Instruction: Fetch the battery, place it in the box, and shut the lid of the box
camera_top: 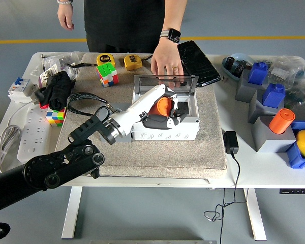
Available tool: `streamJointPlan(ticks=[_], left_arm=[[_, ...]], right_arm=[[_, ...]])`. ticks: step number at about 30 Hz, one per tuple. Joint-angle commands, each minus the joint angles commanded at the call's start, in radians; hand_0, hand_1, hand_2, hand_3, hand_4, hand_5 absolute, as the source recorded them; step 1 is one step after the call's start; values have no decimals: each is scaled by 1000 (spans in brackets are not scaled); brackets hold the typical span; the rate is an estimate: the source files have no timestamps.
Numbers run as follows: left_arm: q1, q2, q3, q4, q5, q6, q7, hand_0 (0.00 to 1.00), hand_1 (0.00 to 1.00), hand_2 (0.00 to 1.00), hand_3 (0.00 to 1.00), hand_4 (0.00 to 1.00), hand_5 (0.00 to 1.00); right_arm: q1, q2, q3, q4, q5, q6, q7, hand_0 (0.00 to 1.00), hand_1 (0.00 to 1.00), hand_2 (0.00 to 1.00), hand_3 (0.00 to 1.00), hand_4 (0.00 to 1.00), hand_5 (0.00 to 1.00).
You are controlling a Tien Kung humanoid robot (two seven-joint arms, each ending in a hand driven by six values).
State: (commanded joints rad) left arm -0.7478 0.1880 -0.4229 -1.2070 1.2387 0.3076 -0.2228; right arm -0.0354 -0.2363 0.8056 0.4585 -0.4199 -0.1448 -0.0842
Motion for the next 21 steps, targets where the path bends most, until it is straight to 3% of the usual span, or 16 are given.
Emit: streamJointPlan(ticks=[6,12,21], left_arm=[[-56,-42,36,64,67,19,49,205,105,144,199,2,2],[-118,-89,78,136,121,46,147,201,110,145,171,2,2],[-182,-160,122,242,150,50,303,198,127,144,151,2,2]], right_arm=[[3,-6,-10,1,3,-1,0,626,639,662,587,992,540],[5,-9,-23,0,7,-1,0,625,639,662,587,992,540],[5,-13,-32,2,11,-3,0,625,639,662,587,992,540]])
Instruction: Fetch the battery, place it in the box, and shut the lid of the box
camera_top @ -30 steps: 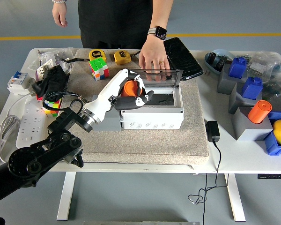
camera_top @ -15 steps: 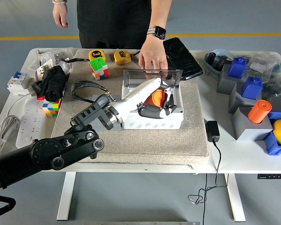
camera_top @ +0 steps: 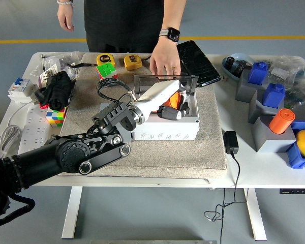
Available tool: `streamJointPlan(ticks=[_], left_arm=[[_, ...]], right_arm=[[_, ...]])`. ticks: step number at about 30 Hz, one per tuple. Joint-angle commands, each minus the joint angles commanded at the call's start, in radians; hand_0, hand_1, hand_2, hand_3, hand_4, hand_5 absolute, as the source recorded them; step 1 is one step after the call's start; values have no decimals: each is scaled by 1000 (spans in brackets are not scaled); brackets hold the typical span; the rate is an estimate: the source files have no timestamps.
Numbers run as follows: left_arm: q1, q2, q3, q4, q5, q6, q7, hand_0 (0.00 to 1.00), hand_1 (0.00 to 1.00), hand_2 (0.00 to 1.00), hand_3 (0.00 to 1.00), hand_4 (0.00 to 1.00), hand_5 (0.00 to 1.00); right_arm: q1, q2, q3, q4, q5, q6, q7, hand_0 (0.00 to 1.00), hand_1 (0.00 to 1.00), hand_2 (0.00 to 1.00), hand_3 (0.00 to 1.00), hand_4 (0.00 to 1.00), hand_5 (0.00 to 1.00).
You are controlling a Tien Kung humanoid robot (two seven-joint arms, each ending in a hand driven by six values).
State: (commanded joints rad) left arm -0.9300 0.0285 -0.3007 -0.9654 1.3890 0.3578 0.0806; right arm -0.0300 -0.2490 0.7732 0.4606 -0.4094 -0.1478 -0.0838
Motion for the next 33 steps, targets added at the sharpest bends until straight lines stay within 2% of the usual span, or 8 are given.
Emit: streamJointPlan(ticks=[4,17,18,23,24,29,30,33], left_arm=[[-25,-28,23,36,-12,1,47,198,127,144,151,2,2],[-58,-28,91,132,-38,35,49,217,172,176,210,2,2],[-58,-28,94,135,-44,37,46,233,196,211,244,323,2],[-61,-28,99,140,-58,44,41,233,196,211,244,323,2],[-62,-28,98,140,-62,43,40,269,248,270,319,500,2],[-64,-28,96,138,-89,44,34,269,248,270,319,500,2],[-64,-28,96,139,-91,45,33,321,352,377,430,768,35],[-63,-28,99,142,-100,47,30,321,352,377,430,768,35]], right_arm=[[0,-1,-5,0,1,-1,0,625,639,662,587,992,540],[2,-3,0,7,-3,-3,0,624,639,662,587,992,539],[2,-3,1,8,-4,-3,0,624,639,662,587,991,539],[5,-4,0,9,-5,-4,1,624,639,662,587,991,539],[5,-4,1,10,-5,-4,1,624,640,662,587,991,540],[6,-4,4,13,-8,-6,1,624,640,662,587,991,540],[7,-4,4,14,-8,-6,1,625,639,662,587,992,539],[7,-5,7,15,-10,-6,1,625,639,662,587,992,539]])
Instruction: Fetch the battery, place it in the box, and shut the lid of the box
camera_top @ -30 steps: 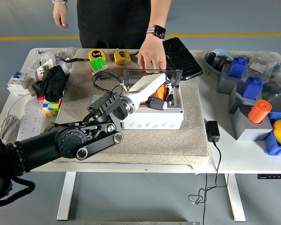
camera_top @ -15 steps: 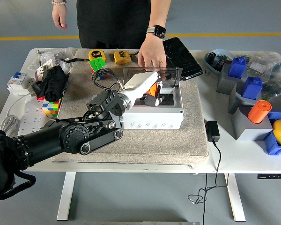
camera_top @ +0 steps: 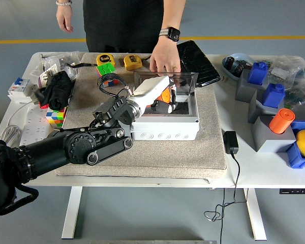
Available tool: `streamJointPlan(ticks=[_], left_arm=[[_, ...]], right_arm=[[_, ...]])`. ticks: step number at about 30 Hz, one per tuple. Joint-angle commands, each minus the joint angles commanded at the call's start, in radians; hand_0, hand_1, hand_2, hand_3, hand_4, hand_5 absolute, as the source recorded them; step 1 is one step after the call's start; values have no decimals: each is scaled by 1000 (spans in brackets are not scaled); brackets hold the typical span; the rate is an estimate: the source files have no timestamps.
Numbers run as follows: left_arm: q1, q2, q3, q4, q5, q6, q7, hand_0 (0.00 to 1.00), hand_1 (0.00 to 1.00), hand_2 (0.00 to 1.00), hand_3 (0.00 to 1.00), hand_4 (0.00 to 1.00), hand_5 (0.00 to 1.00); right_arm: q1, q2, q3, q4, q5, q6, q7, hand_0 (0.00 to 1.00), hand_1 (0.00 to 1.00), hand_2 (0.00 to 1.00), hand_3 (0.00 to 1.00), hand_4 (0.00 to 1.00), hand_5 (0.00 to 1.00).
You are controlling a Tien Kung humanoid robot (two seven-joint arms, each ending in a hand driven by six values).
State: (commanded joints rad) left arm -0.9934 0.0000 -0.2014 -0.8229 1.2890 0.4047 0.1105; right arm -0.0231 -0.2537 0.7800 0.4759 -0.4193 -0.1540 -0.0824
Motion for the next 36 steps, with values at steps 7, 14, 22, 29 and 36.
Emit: streamJointPlan(ticks=[7,14,22,29,36], left_arm=[[3,0,0,-2,-23,7,-3,368,408,430,470,803,155],[3,0,4,0,-26,16,-10,427,465,456,487,832,160],[18,0,-37,-35,-44,5,-19,637,641,621,579,998,391],[46,0,-124,-142,-72,-6,-41,579,633,622,598,998,491],[80,0,-205,-250,-101,46,-144,454,582,582,560,981,518]], right_arm=[[0,-1,-1,0,0,-1,0,625,639,661,587,992,539],[2,-1,-3,1,-1,-1,2,625,639,662,587,992,540],[2,1,3,2,-2,-2,3,625,639,661,586,993,540],[-1,3,8,1,-2,-1,3,624,639,661,586,993,540],[-3,5,13,0,-2,0,4,625,639,661,586,993,539]])
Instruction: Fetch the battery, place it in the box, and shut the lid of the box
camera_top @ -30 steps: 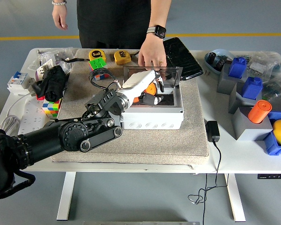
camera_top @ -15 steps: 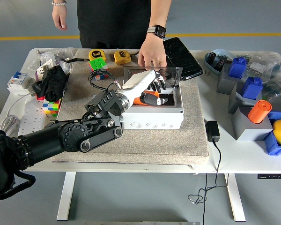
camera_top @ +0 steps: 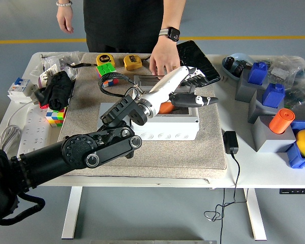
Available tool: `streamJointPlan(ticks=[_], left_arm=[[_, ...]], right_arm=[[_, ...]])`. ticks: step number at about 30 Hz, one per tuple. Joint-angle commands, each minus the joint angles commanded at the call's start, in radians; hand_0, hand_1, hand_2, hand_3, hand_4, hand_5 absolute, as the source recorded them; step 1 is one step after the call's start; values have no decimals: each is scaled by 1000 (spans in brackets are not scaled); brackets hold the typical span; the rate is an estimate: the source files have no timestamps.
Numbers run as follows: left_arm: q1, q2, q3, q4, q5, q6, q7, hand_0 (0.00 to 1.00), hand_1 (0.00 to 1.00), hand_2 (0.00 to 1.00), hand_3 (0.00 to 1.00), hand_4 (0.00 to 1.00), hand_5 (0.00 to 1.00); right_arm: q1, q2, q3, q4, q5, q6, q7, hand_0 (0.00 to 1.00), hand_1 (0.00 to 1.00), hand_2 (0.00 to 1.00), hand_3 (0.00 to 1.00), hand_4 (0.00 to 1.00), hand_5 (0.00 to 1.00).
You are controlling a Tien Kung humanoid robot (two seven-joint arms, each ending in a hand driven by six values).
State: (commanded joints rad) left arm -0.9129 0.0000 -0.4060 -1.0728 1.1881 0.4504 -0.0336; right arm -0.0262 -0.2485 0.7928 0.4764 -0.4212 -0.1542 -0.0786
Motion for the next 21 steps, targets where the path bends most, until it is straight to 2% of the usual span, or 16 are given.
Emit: streamJointPlan(ticks=[2,3,5,9,10,14,15,21], left_arm=[[4,0,-20,-7,2,18,-31,454,582,582,560,981,518],[5,0,-33,-5,8,27,-45,688,691,654,628,965,528],[4,0,-60,7,23,35,-58,688,691,654,628,965,528],[-7,0,-79,54,71,16,-5,688,691,654,628,965,528],[-10,0,-76,67,82,7,13,801,789,758,749,953,542],[-11,17,-62,86,125,-22,80,801,789,758,749,953,542],[-11,23,-57,84,138,-30,95,751,737,730,716,950,547],[-8,58,-22,55,207,-44,155,751,737,730,716,950,547]], right_arm=[[-1,1,1,0,0,0,0,625,639,661,586,993,539],[-1,0,0,0,0,1,0,625,640,661,587,993,540],[-1,1,0,0,1,1,0,625,640,661,587,993,540],[-2,0,-1,1,2,2,0,625,640,661,587,993,540],[-3,-1,-1,1,2,2,0,625,639,662,587,994,540],[-5,-1,-1,2,1,2,0,625,639,662,587,994,540],[-5,-2,0,2,1,2,0,624,640,662,588,994,540],[-4,-5,0,5,-1,1,2,624,640,662,588,994,540]])
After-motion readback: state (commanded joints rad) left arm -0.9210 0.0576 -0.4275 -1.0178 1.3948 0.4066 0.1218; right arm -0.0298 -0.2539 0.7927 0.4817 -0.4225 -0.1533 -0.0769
